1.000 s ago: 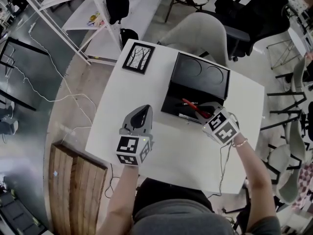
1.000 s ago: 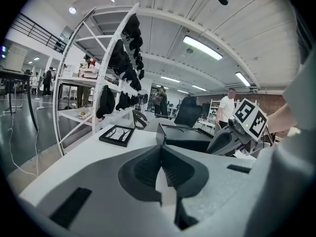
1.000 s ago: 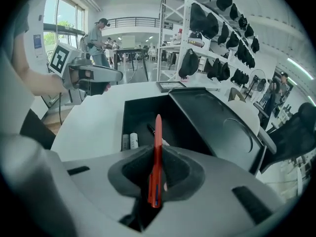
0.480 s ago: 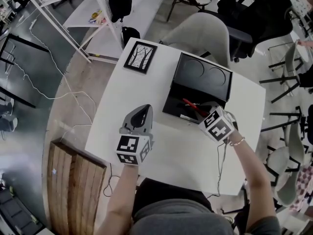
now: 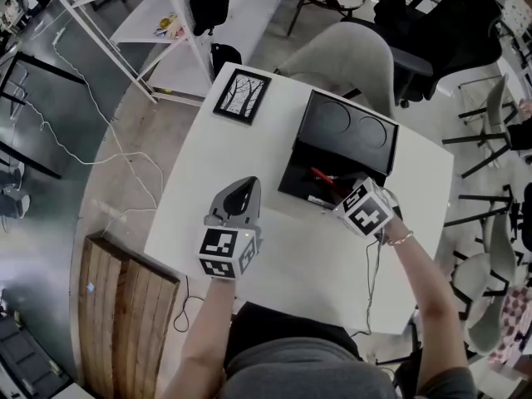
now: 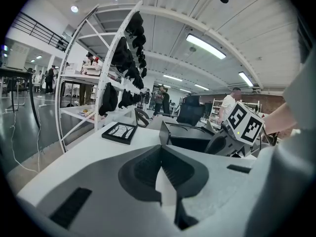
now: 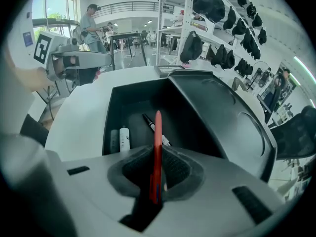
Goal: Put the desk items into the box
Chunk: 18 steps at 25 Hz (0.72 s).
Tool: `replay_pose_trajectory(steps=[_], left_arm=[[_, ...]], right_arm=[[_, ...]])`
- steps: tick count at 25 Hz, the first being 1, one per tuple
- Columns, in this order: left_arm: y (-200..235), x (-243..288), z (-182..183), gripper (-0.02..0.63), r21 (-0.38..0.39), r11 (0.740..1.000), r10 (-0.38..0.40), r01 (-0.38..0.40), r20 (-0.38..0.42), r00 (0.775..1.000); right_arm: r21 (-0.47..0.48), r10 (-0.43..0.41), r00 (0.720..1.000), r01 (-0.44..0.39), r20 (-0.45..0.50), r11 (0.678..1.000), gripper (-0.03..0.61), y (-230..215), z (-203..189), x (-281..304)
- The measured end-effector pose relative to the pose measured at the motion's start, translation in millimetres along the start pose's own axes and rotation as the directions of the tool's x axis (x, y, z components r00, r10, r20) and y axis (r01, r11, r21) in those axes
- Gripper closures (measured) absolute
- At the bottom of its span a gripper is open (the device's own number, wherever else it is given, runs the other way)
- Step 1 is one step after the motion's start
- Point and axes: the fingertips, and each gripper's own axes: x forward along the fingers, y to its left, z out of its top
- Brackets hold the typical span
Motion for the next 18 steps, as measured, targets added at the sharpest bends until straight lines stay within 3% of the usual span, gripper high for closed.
replay_pose_trajectory(steps=[18], left_arm=[[2.7,-1.1,-7.9,0.608,-0.003,1.000,0.002,-0.002,-0.016,1.000]], right_arm=[[0.042,0.010,1.000,-0.010,0.002,0.999,0.495,6.4,-0.1,6.1]])
